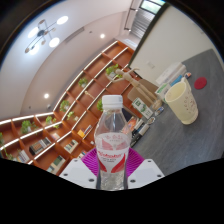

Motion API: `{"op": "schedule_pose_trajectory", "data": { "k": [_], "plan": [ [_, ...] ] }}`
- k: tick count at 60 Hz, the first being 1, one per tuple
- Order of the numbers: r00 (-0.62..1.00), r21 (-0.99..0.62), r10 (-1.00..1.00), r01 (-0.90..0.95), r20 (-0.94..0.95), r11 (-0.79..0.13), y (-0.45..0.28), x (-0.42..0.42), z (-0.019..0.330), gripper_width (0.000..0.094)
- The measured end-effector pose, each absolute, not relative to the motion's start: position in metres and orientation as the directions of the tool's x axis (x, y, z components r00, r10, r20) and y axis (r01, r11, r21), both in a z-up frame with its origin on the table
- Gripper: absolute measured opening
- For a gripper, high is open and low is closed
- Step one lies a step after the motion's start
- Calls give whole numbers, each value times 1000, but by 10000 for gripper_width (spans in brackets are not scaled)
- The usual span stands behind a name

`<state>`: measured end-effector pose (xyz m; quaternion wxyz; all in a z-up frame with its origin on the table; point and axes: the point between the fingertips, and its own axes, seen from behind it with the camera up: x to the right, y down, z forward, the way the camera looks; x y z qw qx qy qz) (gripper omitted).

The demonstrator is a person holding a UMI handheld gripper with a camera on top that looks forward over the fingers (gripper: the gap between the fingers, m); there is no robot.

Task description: Pour water

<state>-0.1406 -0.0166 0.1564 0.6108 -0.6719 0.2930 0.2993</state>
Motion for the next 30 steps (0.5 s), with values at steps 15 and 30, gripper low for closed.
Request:
{"op": "schedule_pose_trajectory", "data": {
  "k": [15, 30],
  "plan": [
    [43, -42, 66, -999, -997, 25, 24, -53, 199, 333],
    [-395, 403, 141, -915, -908, 32, 39, -14, 224, 332]
  ]
}}
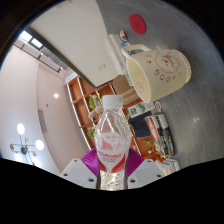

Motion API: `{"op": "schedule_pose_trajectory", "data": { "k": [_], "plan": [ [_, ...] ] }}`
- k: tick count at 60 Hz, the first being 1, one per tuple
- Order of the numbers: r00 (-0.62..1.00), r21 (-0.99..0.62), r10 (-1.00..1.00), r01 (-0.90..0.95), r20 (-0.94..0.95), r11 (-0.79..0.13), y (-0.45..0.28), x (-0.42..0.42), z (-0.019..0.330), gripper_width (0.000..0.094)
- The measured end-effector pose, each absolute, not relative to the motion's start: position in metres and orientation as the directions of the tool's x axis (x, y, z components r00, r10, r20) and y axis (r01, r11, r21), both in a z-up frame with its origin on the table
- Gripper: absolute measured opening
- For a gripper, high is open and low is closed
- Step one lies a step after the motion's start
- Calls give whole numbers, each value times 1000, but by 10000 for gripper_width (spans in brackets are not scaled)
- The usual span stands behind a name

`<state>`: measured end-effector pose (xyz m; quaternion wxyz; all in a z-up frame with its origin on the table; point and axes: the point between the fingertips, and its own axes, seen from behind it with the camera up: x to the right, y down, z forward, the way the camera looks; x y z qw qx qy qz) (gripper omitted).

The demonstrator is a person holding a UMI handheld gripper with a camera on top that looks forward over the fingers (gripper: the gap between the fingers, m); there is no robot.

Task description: Pour water

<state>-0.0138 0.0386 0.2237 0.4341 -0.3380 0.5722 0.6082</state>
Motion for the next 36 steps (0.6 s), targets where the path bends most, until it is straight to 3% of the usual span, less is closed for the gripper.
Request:
{"op": "schedule_pose_trajectory", "data": {
  "k": [7, 15, 30, 36],
  "plan": [
    [-545, 556, 156, -830, -824, 36, 46, 1, 218, 332],
    [-612, 627, 180, -779, -770, 35, 49, 14, 216, 333],
    [-563, 573, 141, -819, -815, 39, 51, 11, 208, 360],
    [-382, 387, 85, -921, -920, 38, 50, 2, 213, 361]
  ]
}}
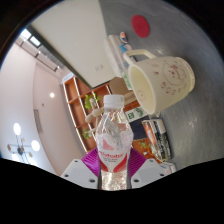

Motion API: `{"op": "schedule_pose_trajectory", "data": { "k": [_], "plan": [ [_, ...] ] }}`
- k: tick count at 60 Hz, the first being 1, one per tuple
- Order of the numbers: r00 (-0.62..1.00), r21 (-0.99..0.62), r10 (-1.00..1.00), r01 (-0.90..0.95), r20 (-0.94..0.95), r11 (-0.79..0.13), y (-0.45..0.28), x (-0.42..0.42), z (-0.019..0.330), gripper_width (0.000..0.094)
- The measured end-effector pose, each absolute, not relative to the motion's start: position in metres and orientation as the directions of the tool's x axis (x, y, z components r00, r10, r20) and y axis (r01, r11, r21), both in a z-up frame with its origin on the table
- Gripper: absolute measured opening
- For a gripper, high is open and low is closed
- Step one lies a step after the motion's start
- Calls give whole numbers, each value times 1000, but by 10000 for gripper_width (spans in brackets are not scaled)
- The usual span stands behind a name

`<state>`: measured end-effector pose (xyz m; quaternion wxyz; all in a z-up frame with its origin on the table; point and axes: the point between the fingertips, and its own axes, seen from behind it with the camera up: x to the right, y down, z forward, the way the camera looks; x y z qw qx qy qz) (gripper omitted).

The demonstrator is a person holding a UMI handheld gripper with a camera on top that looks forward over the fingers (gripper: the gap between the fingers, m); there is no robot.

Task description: Pour water

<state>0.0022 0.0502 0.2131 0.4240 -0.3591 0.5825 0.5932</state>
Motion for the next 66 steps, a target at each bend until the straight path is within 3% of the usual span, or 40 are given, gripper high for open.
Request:
{"op": "schedule_pose_trajectory", "data": {
  "k": [4, 13, 21, 26, 33, 38, 56, 66],
  "plan": [
    [-180, 183, 69, -983, -981, 30, 49, 1, 226, 360],
    [330, -319, 88, -940, -940, 121, 38, 30, 282, 360],
    [720, -717, -41, -681, -693, 145, 45, 69, 310, 361],
    [869, -886, -173, -449, -463, 116, 43, 103, 313, 360],
    [909, -985, -380, -150, -173, 89, 37, 178, 301, 359],
    [886, -996, -455, -78, -85, 35, 28, 218, 299, 359],
    [865, -987, -501, -97, -19, -130, 40, 298, 165, 360],
    [880, -976, -475, -78, 28, -202, 46, 301, 119, 359]
  ]
}}
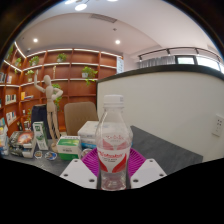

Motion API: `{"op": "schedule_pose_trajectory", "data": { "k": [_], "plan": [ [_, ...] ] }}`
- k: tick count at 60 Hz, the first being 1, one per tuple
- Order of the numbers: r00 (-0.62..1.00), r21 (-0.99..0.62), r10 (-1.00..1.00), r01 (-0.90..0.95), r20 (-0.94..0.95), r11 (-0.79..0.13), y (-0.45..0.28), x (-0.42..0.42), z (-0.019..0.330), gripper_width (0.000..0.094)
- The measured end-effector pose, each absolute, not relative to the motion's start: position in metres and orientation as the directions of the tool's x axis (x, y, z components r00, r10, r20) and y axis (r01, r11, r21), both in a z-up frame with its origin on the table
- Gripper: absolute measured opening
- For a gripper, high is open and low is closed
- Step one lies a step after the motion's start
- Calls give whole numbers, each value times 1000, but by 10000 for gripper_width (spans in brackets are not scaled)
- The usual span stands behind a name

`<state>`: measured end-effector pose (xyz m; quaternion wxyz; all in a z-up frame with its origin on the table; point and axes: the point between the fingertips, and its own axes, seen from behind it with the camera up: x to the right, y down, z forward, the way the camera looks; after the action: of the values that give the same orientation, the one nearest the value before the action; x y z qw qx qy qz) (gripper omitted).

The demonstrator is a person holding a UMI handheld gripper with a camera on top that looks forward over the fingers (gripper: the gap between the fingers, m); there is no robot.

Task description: Pour water

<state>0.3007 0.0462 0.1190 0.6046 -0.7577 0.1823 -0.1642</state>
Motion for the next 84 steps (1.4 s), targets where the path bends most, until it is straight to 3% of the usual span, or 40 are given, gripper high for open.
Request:
{"op": "schedule_pose_trajectory", "data": {
  "k": [5, 16, 22, 27, 31, 44, 61, 74, 84],
  "plan": [
    [886, -970, -462, -78, 39, -232, 45, 302, 98, 370],
    [887, -981, -461, -87, 3, -173, 39, 304, 104, 468],
    [889, -978, -458, -86, 10, -188, 37, 303, 101, 587],
    [907, -970, -421, -91, 13, -226, 35, 295, 96, 797],
    [918, -972, -395, -119, -31, -201, 27, 285, 101, 883],
    [920, -972, -383, -160, -83, -173, -37, 252, 111, 886],
    [949, -981, -309, -110, -55, -162, -139, 189, 153, 891],
    [971, -990, -222, -105, -83, -93, -170, 136, 188, 888],
    [985, -993, -170, -60, -42, -102, -180, 106, 195, 885]
  ]
}}
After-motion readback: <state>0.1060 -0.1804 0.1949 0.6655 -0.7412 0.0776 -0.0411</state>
